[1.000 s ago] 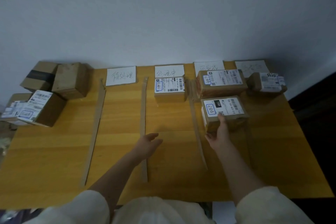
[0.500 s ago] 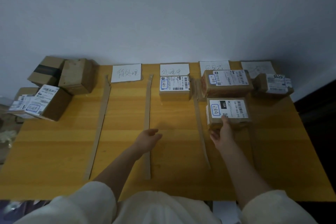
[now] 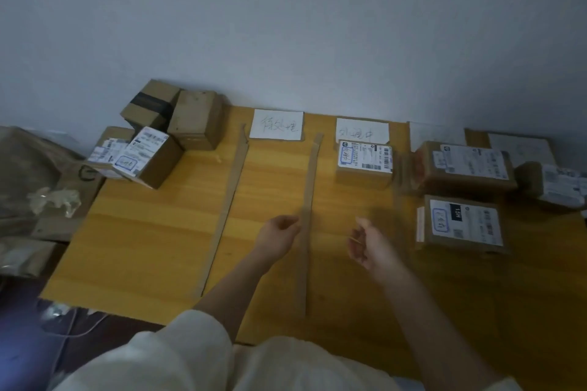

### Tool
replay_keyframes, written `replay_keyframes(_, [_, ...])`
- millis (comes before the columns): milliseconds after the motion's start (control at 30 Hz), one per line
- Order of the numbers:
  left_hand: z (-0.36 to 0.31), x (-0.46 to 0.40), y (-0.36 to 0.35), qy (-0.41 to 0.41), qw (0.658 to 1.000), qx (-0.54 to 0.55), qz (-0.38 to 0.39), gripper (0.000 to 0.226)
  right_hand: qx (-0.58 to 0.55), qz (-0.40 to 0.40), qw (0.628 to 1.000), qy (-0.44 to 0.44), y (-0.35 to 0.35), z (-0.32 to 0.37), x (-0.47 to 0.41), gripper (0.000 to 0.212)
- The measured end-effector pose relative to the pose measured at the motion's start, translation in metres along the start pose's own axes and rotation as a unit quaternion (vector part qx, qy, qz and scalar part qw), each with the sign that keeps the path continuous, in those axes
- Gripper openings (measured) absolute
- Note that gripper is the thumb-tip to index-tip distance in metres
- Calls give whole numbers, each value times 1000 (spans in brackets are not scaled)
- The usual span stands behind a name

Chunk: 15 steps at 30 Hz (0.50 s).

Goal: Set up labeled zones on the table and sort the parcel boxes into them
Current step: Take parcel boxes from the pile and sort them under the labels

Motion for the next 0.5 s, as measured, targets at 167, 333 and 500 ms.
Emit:
replay_keyframes(167, [27, 3, 54, 19, 995, 46, -81, 31, 169, 7, 983, 76, -82, -3, 5, 19])
replay_keyframes(333, [64, 5, 116, 49, 978, 105, -174, 25, 288, 37, 950, 113, -155, -14, 15, 17])
replay_keyframes(500, [108, 6, 182, 70, 959, 163, -223, 30, 385, 50, 913, 122, -229, -29, 24, 12])
Point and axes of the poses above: each hand's wrist, its own x-axis away from the middle knuckle, its own y-axis out of the back of the hand, z = x × y, the point moved 3 cm from there along -x, towards the middle knuckle, and after that the axes turned 15 degrees about -y, right-handed, at the moved point
